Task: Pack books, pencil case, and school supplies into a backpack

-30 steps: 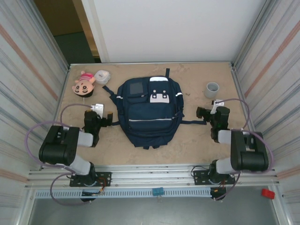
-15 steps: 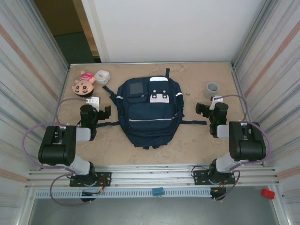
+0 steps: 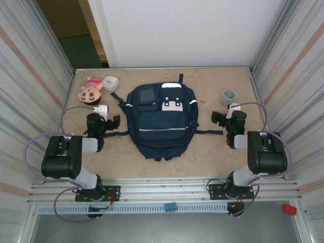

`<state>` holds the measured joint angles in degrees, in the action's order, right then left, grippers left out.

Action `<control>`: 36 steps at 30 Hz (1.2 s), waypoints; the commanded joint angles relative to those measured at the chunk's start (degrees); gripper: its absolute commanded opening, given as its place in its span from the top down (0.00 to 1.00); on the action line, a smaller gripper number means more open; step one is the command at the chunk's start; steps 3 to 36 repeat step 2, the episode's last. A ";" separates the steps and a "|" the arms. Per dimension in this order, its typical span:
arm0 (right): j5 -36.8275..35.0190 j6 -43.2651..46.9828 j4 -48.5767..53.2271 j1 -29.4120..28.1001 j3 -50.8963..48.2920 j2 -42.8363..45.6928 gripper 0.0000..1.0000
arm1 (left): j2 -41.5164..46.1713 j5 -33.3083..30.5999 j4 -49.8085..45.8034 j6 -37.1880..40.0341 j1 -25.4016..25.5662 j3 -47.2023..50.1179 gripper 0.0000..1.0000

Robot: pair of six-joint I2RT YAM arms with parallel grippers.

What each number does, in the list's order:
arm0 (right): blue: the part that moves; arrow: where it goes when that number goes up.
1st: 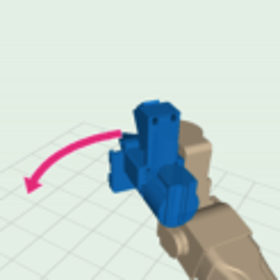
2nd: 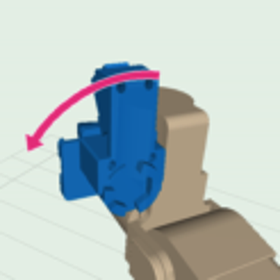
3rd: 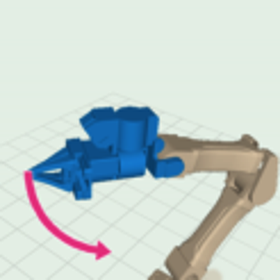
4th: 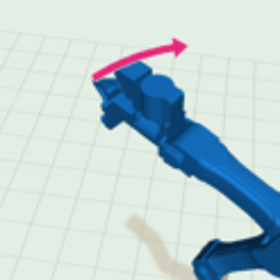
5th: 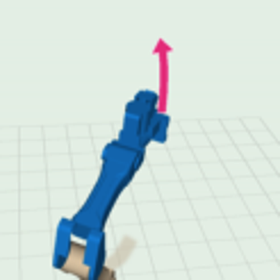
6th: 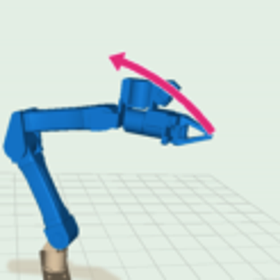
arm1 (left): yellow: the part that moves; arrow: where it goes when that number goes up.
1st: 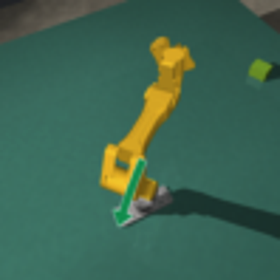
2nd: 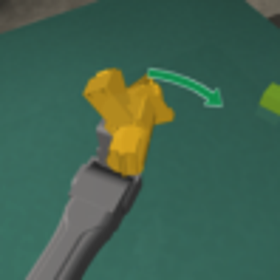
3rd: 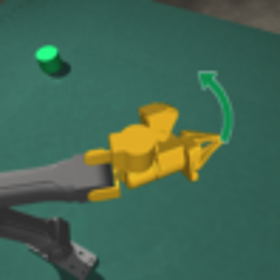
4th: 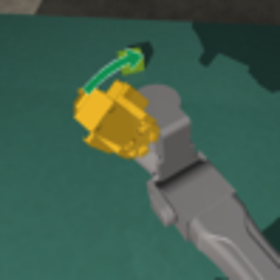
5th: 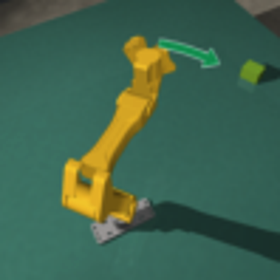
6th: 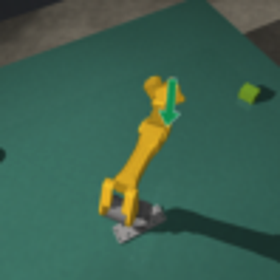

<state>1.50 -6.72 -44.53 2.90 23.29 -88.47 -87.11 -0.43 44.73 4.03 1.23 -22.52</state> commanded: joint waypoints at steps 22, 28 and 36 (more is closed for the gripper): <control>-0.36 1.62 -0.25 0.05 0.65 0.27 0.01 | 0.44 0.23 0.78 -0.23 0.27 -0.94 0.01; -0.36 1.62 -0.25 0.05 0.65 0.27 0.01 | 0.44 0.23 0.78 -0.23 0.27 -0.94 0.01; -0.36 1.62 -0.25 0.05 0.65 0.27 0.01 | 0.44 0.23 0.78 -0.23 0.27 -0.94 0.01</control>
